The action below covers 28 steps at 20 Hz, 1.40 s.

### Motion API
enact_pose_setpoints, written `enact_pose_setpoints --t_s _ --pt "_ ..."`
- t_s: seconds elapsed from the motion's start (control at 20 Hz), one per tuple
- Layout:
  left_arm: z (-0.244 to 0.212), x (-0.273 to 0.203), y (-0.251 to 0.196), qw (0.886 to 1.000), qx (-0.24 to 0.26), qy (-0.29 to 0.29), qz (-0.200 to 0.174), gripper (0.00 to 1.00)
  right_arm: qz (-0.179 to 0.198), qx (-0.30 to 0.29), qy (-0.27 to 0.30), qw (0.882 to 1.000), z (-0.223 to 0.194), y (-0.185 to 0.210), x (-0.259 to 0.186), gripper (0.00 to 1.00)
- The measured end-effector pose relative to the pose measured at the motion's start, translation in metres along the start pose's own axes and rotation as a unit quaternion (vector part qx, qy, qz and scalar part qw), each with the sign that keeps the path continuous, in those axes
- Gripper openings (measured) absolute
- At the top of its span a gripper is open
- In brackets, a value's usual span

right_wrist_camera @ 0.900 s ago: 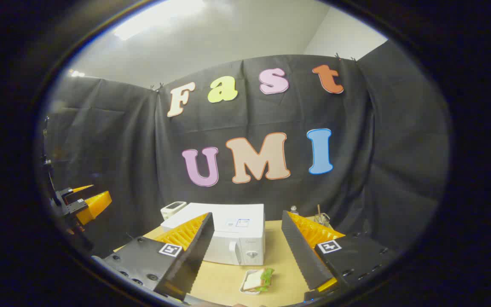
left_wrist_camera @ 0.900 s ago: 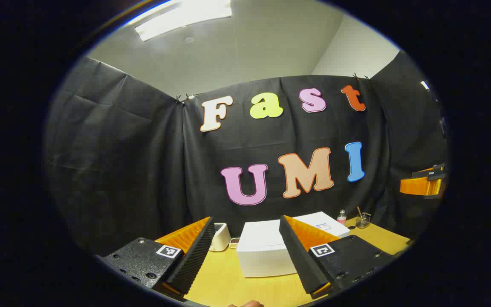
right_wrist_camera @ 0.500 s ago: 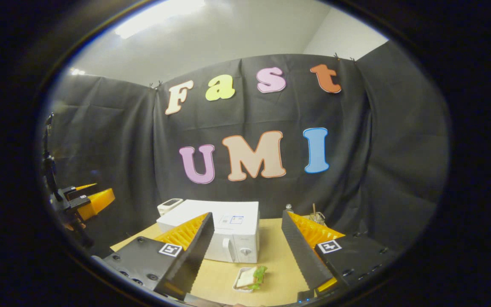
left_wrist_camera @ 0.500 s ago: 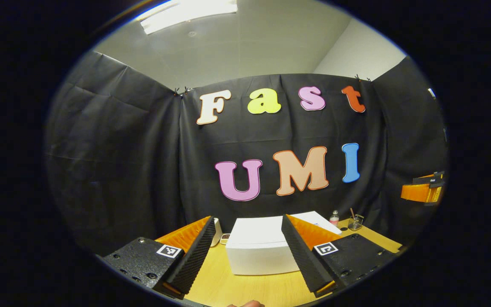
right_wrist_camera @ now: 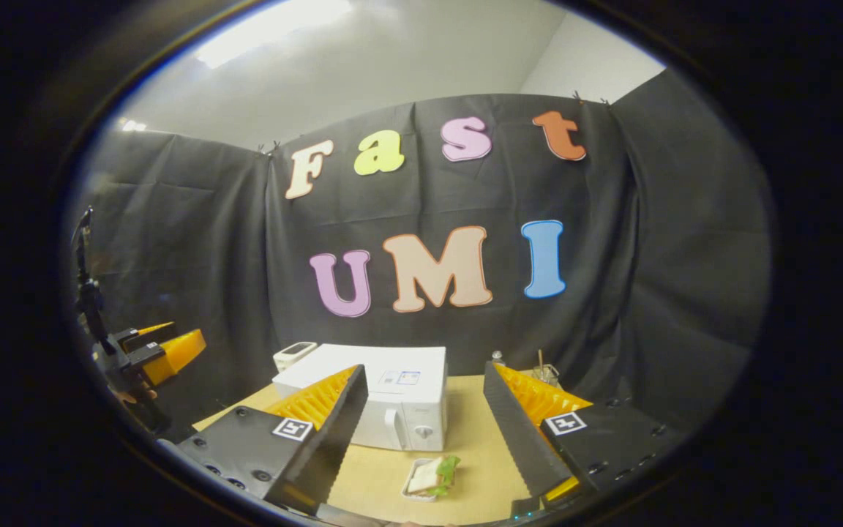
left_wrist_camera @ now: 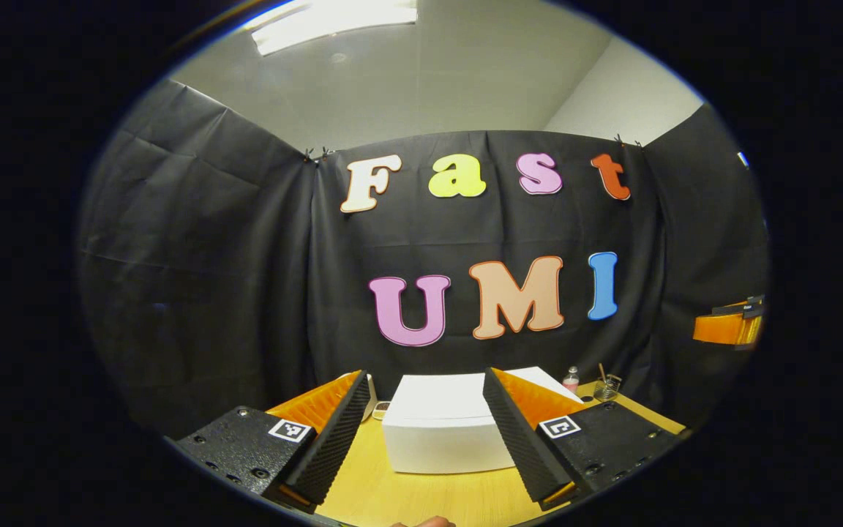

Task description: Open the microwave oven with the left hand, put the food in, and close the microwave oven.

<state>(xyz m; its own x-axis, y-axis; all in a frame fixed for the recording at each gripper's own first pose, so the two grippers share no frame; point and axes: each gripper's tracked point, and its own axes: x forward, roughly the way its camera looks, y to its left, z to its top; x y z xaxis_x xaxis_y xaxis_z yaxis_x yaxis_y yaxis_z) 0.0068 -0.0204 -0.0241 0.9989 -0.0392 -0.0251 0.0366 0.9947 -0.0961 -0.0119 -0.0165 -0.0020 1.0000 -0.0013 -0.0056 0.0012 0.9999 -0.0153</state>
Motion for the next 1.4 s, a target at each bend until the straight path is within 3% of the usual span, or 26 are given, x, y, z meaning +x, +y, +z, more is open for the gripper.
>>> enact_pose_setpoints --t_s 0.3,0.7,0.95,1.2,1.4 --pt "-0.056 -0.006 -0.034 0.998 -0.034 0.011 -0.051 0.98 0.008 -0.003 0.001 1.000 -0.007 0.002 -0.001 0.91" --pt "-0.151 0.015 -0.083 0.995 -0.047 0.028 -0.086 0.98 0.000 -0.003 0.001 1.000 -0.019 -0.010 0.005 0.91" --pt "-0.203 0.038 -0.125 0.990 -0.081 0.028 -0.113 0.98 0.024 0.008 -0.002 1.000 -0.028 -0.004 0.014 0.91" --pt "-0.260 0.072 -0.146 0.995 -0.028 0.033 -0.084 0.98 0.021 0.020 -0.006 1.000 -0.032 -0.009 0.019 0.91" --pt "-0.292 0.093 -0.175 0.995 -0.018 0.030 -0.090 0.97 0.016 0.038 -0.001 0.999 -0.040 -0.022 0.022 0.91"
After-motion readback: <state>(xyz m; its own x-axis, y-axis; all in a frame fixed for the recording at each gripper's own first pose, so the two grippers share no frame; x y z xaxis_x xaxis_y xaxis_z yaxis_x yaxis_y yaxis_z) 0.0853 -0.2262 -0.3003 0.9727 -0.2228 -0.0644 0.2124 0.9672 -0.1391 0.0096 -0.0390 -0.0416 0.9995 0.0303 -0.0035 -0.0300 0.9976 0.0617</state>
